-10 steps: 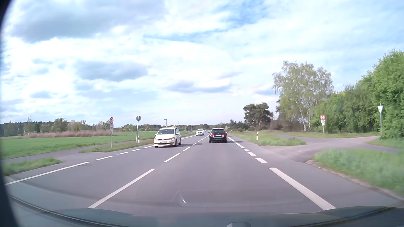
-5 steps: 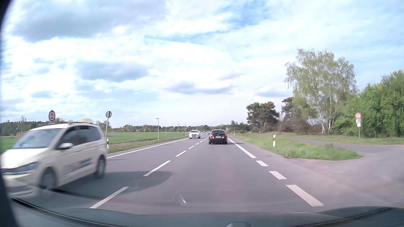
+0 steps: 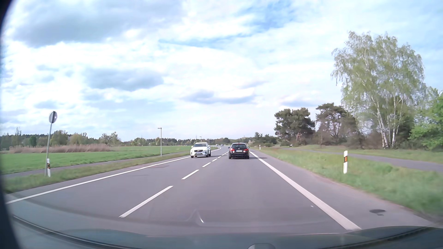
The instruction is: Follow the waypoints while adhering to traffic rules and regulations
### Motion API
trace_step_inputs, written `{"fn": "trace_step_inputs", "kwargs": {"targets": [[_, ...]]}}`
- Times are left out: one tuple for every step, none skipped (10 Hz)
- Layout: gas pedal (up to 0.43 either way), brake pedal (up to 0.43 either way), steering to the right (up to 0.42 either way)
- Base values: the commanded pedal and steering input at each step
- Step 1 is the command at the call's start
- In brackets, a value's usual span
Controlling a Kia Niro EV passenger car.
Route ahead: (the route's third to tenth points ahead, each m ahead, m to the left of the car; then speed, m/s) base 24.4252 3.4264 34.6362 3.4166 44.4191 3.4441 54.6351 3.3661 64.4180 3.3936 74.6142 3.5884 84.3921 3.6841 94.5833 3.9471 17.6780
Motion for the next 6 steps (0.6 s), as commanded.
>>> {"fn": "trace_step_inputs", "kwargs": {"targets": [[0.098,0.0,-0.004],[0.098,0.0,-0.004],[0.098,0.0,-0.004],[0.098,0.0,-0.004],[0.098,0.0,-0.004],[0.098,0.0,-0.004]]}}
